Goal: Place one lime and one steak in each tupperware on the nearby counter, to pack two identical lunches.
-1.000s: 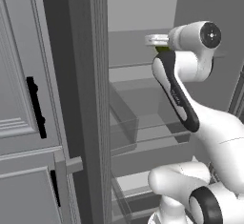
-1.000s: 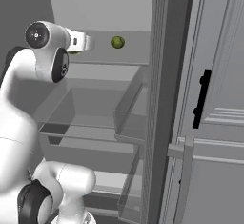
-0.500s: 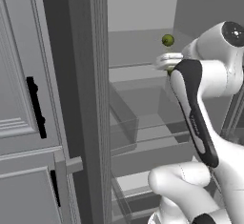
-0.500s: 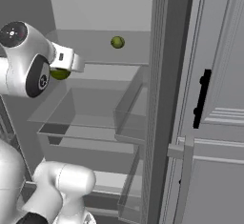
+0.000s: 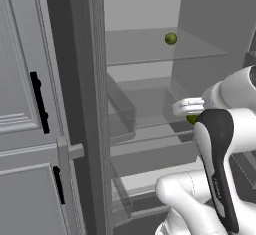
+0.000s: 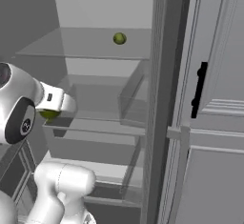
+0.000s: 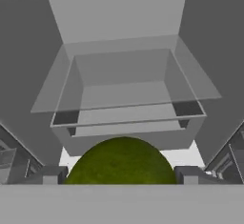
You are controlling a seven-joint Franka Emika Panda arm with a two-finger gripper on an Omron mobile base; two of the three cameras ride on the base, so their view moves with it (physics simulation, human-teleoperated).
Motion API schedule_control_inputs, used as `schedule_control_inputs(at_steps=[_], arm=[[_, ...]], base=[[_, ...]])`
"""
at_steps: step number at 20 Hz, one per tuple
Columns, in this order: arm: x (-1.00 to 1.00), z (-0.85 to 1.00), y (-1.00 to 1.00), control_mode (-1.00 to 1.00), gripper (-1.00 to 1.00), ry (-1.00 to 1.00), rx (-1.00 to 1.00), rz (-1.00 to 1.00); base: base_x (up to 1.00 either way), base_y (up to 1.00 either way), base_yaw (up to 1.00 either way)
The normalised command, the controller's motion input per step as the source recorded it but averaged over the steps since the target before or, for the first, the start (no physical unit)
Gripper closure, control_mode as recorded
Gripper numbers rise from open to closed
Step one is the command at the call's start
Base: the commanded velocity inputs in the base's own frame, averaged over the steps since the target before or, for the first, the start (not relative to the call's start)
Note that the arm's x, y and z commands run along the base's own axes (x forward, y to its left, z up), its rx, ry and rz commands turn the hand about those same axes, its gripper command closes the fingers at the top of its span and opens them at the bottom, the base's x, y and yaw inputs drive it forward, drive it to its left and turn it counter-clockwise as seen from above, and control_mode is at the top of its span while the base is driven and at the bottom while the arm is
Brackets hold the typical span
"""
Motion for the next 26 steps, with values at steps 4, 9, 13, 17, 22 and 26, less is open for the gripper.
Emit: schedule_control_inputs(at_steps=[4,9,13,17,22,26], arm=[[0.00,0.00,0.00,1.00,1.00,0.00,0.00,0.00],[0.00,0.00,0.00,1.00,1.00,0.00,0.00,0.00],[0.00,0.00,0.00,1.00,1.00,0.00,0.00,0.00],[0.00,0.00,0.00,1.00,1.00,0.00,0.00,0.00],[0.00,0.00,0.00,1.00,1.00,0.00,0.00,0.00],[0.00,0.00,0.00,1.00,1.00,0.00,0.00,0.00]], base=[[-1.00,0.00,0.01],[-1.00,0.37,0.26],[-0.84,0.54,0.58],[-0.40,0.60,0.72],[-0.04,0.87,0.72],[0.41,0.77,0.64]])
